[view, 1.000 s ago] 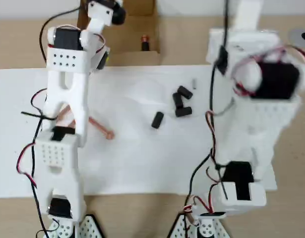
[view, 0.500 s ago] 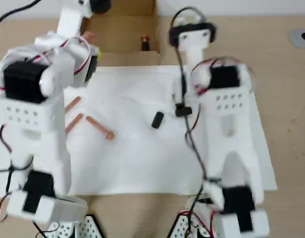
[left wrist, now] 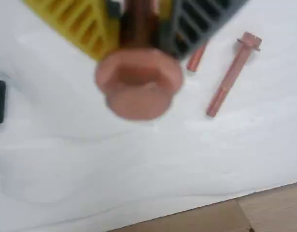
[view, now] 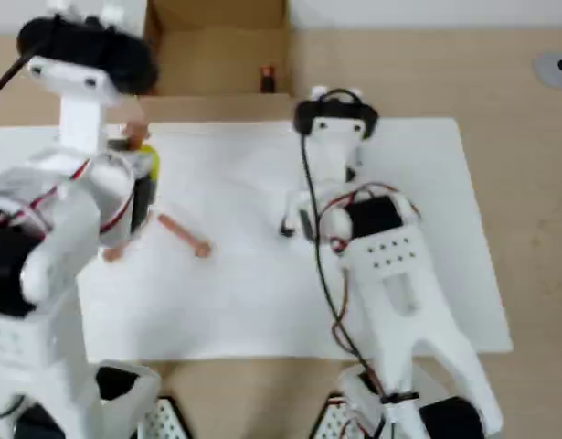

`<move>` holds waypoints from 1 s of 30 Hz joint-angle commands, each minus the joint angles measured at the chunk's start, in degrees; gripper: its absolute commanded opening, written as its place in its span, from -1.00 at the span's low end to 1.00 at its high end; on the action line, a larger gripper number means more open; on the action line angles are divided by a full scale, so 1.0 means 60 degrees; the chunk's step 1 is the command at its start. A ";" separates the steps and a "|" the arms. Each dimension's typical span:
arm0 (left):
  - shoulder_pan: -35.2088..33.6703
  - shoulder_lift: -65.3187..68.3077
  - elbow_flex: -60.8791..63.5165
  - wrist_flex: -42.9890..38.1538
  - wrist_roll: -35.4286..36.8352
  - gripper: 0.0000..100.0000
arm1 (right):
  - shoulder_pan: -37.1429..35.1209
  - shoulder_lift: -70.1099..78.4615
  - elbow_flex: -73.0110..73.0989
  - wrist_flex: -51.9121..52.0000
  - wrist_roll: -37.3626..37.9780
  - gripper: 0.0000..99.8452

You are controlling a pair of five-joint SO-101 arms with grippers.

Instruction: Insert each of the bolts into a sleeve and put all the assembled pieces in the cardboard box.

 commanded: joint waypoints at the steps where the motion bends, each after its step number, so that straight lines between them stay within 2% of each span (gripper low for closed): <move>1: 0.0147 -0.0755 0.0425 -0.0103 0.0088 -0.98 | -0.0183 -0.0037 0.0007 -0.0513 -0.0571 -0.75; 6: 0.0147 -0.1458 0.1363 -0.0249 0.0161 -0.98 | -0.0183 0.1341 -0.0110 -0.0659 -0.1626 -0.75; 9: 0.0103 -0.1707 0.1758 -0.0249 0.0996 -0.98 | -0.0183 0.2308 -0.0286 -0.0557 -0.1978 -0.75; 17: 0.0088 -0.1985 0.2125 -0.0249 0.1158 -0.98 | -0.0418 0.4125 -0.0974 -0.0029 -0.2081 -0.75; 23: 0.0088 -0.1985 0.2139 -0.0249 0.1158 -0.98 | -0.1179 0.4095 -0.1458 -0.0044 -0.2081 -0.75; 30: 0.0088 -0.1985 0.2139 -0.0234 0.1158 -0.98 | -0.1267 0.3553 -0.2044 -0.0088 -0.2081 -0.75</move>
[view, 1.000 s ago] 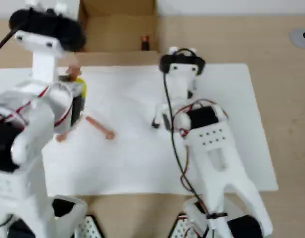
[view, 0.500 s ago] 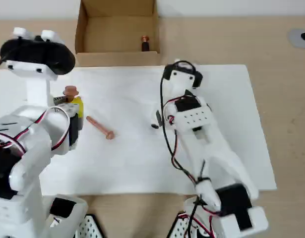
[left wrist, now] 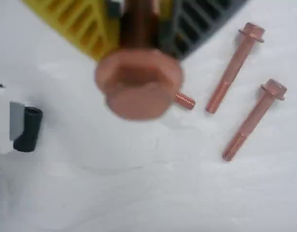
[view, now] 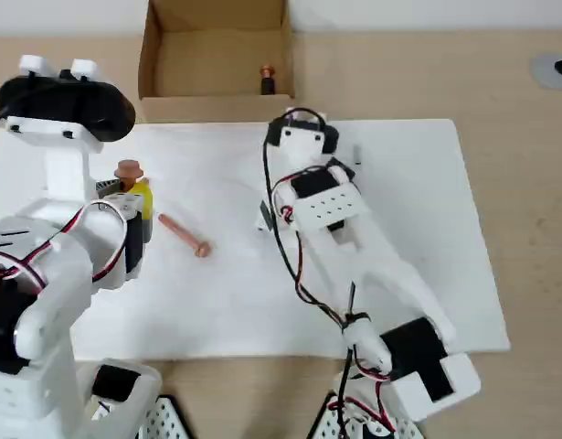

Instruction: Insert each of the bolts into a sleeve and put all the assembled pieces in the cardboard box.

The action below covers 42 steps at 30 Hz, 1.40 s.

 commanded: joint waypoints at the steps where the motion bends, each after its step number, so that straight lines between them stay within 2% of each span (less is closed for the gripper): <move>1: 0.0088 -0.0139 0.0000 -0.0132 0.0073 -0.98 | -0.0198 -0.0549 -0.0549 -0.0015 -0.0103 -0.75; 7: 0.0088 -0.0139 0.0000 -0.0117 0.0073 -0.98 | -0.0212 -0.0520 -0.0535 -0.0733 -0.0117 -0.75; 11: 0.0088 -0.0139 0.0000 -0.0117 0.0073 -0.98 | -0.0227 -0.0344 -0.0535 -0.1216 -0.0674 -0.75; 16: 0.0073 -0.0139 -0.0059 -0.0117 0.0044 -0.98 | -0.0227 0.0857 -0.0579 -0.1216 -0.1158 -0.75; 23: 0.0073 -0.0139 -0.0015 -0.0103 0.0044 -0.98 | -0.0168 0.2498 -0.0725 -0.1245 -0.1187 -0.75; 32: 0.0073 -0.0227 0.0000 -0.0088 0.0059 -0.98 | -0.0154 0.3011 -0.1267 -0.1172 -0.1158 -0.75; 37: 0.0059 -0.0227 -0.0088 0.0088 0.0044 -0.99 | -0.0154 0.3011 -0.1282 -0.0835 -0.1084 -0.99; 42: 0.0059 -0.0227 -0.0088 0.0103 0.0029 -0.99 | -0.0154 0.3011 -0.1604 -0.0088 -0.1070 -0.98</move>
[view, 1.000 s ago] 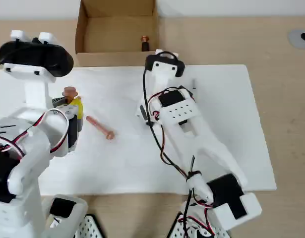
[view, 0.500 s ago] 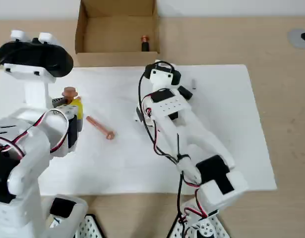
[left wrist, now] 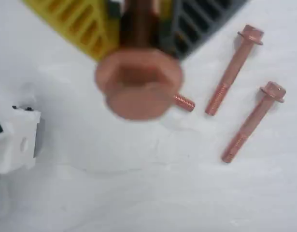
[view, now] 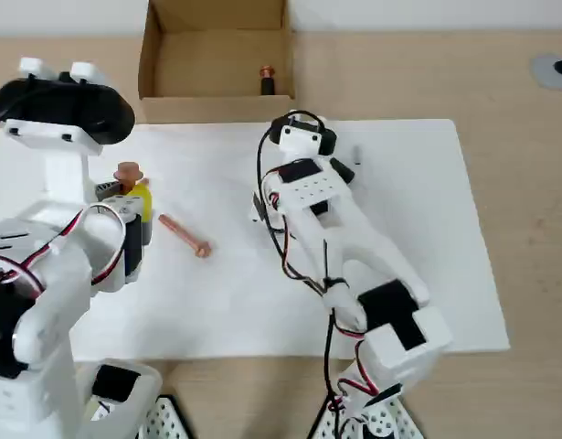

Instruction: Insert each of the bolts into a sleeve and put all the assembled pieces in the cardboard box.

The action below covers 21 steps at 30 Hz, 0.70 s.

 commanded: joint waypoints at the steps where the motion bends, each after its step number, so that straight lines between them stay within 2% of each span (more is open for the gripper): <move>1: 0.0059 -0.0139 -0.0132 0.0044 0.0029 -0.99 | -0.0125 0.0271 -0.0608 0.0542 0.0029 -0.98; 5: 0.0059 -0.0139 -0.0425 0.0044 0.0059 -0.99 | -0.0110 0.0271 -0.2073 0.1963 0.0044 -0.98; 11: 0.0059 -0.0168 -0.1905 0.0044 0.0073 -0.99 | 0.0095 -0.0286 -0.5238 0.4190 0.0044 -0.98; 15: 0.0044 -0.0799 -0.2432 0.0044 0.0044 -0.99 | 0.0242 -0.1223 -0.6967 0.4806 0.0088 -0.98; 21: 0.0073 -0.2176 -0.2432 0.0044 0.0059 -0.99 | 0.0242 -0.2821 -0.8227 0.5216 0.0996 -0.98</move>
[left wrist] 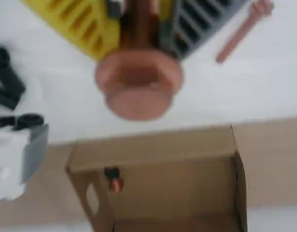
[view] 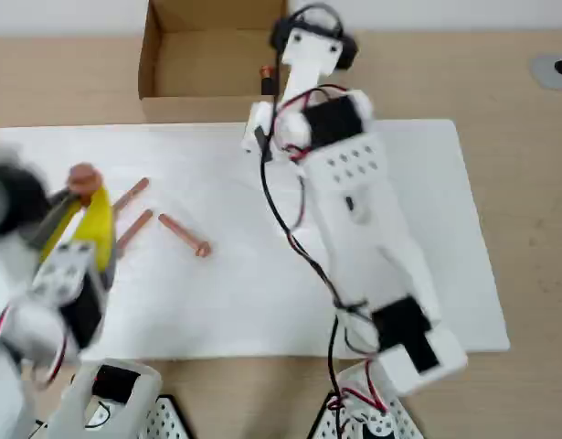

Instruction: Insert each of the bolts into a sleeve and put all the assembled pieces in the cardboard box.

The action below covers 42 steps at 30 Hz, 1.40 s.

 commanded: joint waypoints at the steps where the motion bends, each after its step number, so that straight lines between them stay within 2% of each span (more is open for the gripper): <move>1: 0.0073 -0.0681 -0.0396 0.0044 0.0059 -0.99 | 0.0212 -0.1502 -0.0945 0.0088 0.0542 -0.98; 7: 0.0073 -0.2029 0.0733 0.0044 0.0015 -0.99 | 0.0154 -0.3245 -0.0916 0.0073 0.1216 -0.98; 13: 0.0088 -0.3480 0.2447 0.0000 0.0073 -0.99 | 0.0154 -0.4784 -0.0784 0.0073 0.2432 -0.98; 20: 0.0088 -0.4256 0.3267 -0.0513 0.0088 -0.99 | 0.0154 -0.7026 0.1824 -0.0088 0.3223 -0.98; 29: 0.0088 -0.4286 0.4278 -0.2095 0.0088 -0.99 | 0.0168 -1.1289 0.8242 -0.4234 0.4864 -0.98; 36: 0.0088 -0.4286 0.5553 -0.3106 0.0117 -0.99 | 0.0081 -1.3722 1.3370 -0.6755 0.5011 -0.98; 42: 0.0088 -0.4286 0.6945 -0.4366 0.1714 -0.99 | -0.1223 -1.4659 1.6154 -0.9055 0.5773 -0.98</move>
